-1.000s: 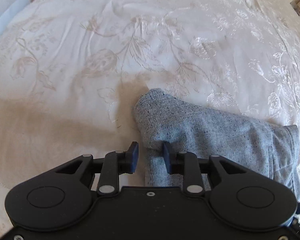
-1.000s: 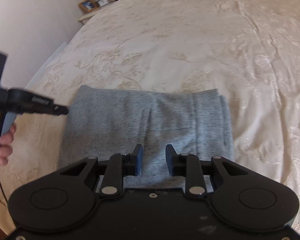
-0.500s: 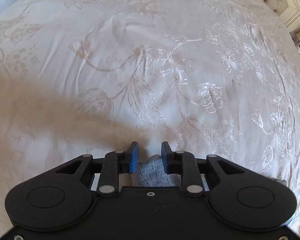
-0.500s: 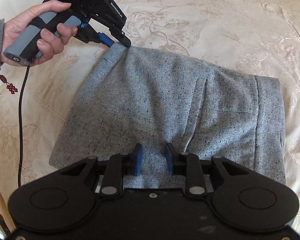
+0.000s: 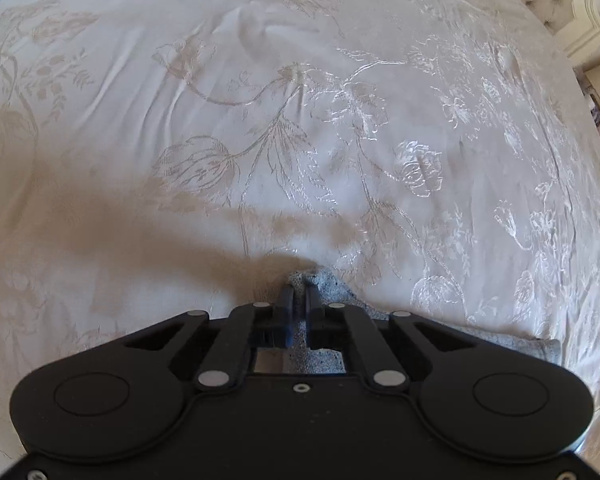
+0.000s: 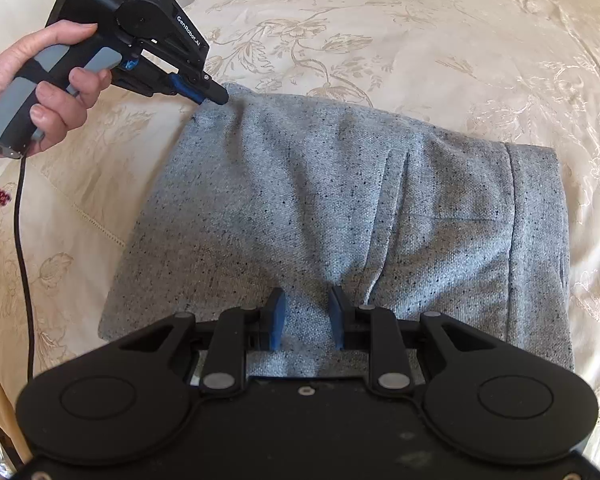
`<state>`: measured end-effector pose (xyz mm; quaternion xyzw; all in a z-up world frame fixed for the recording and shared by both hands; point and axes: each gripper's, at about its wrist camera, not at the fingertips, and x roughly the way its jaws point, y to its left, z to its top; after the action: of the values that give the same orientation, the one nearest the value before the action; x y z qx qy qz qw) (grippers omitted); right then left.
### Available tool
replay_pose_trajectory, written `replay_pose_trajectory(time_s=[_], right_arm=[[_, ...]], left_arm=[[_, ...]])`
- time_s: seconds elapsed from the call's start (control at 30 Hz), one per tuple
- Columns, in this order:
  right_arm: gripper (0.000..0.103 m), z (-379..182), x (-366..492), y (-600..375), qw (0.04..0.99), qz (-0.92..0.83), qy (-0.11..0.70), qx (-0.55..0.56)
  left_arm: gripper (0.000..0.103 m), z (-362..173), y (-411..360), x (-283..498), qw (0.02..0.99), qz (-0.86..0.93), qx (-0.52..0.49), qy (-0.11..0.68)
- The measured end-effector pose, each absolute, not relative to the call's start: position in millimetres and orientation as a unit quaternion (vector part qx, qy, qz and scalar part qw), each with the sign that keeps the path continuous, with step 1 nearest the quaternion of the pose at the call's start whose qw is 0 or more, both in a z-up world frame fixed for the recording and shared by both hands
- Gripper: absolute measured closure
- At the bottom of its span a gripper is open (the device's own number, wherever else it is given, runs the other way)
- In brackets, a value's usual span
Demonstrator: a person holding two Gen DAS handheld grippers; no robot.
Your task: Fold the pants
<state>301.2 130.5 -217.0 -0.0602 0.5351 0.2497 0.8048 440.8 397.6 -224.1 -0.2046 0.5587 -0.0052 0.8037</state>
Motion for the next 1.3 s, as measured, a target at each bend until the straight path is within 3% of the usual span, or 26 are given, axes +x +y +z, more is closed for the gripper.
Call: replay_pose_trajectory(time_s=[0.13,0.3,0.53,0.67,0.77,0.9,0.93,0.97,1.03,1.1,1.17,1.3], right_arm=[[0.077,-217.3,301.3,126.0,0.805,0.245,0.538,-0.045],[0.077,-219.3,301.0,127.0,0.805,0.239,0.542,-0.044],[0.077,-208.5,306.3,127.4,0.806,0.227,0.546,-0.029],[0.077,-191.8,306.8,126.8,0.826,0.208,0.523,-0.027],[0.076,-183.4,309.3,123.5,0.838,0.190,0.510,-0.027],[0.076,-198.4,323.2,108.5,0.837,0.154,0.523,-0.053],[0.077,-206.0,326.6,98.1,0.833,0.137,0.532,-0.057],[0.086,-211.2,328.7,88.2,0.833,0.129,0.535,-0.051],[0.088,-214.1,330.0,70.9,0.833,0.131,0.537,-0.027],[0.087,-208.4,325.5,64.3,0.837,0.121,0.532,-0.040],[0.075,-201.4,323.0,61.3,0.840,0.124,0.528,-0.033],[0.069,-177.9,308.4,59.3,0.850,0.128,0.511,-0.024]], left_arm=[[0.097,-214.2,379.5,440.9,0.834,-0.023,-0.136,0.534],[0.099,-198.2,386.8,436.8,0.849,0.035,-0.123,0.512],[0.089,-169.4,339.8,388.6,0.869,0.026,-0.007,0.495],[0.088,-168.5,314.7,356.6,0.861,0.009,-0.025,0.508],[0.079,-184.9,299.5,339.4,0.843,-0.010,-0.066,0.534],[0.079,-215.5,284.1,310.1,0.817,-0.004,-0.065,0.574],[0.079,-221.0,282.5,303.1,0.813,0.003,-0.053,0.579],[0.079,-223.3,282.1,296.9,0.813,0.009,-0.044,0.581],[0.079,-220.3,285.0,288.2,0.812,0.018,-0.042,0.582],[0.079,-211.6,289.5,283.4,0.809,0.026,-0.060,0.584],[0.079,-201.0,290.9,279.6,0.808,0.039,-0.075,0.583],[0.079,-173.9,280.5,265.6,0.819,0.057,-0.088,0.563]])
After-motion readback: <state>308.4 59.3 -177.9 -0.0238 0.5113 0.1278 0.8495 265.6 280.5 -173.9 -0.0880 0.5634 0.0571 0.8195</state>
